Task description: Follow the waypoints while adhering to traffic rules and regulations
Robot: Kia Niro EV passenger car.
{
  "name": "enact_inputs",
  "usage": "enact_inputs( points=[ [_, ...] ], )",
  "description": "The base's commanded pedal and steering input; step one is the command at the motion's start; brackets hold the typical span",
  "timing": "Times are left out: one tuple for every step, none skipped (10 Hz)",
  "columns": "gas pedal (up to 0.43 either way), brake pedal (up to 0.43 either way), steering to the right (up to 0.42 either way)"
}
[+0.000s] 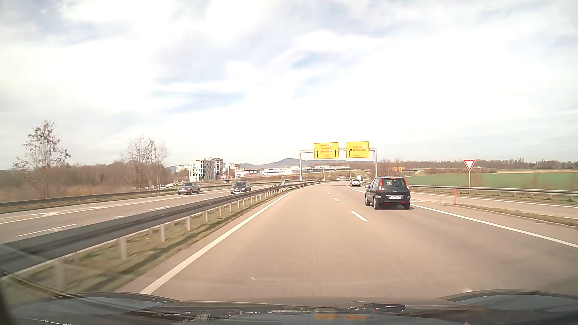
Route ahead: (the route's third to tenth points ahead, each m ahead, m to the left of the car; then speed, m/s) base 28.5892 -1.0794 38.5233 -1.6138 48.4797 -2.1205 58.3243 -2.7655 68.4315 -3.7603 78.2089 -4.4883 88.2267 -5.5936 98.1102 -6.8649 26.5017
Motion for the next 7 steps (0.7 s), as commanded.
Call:
enact_inputs(
  points=[
    [0.157,0.000,0.011],
    [0.157,0.000,0.011],
    [0.157,0.000,0.011],
    [0.157,0.000,0.011],
    [0.169,0.000,0.011],
    [0.169,0.000,0.011],
    [0.169,0.000,0.011]
  ],
)
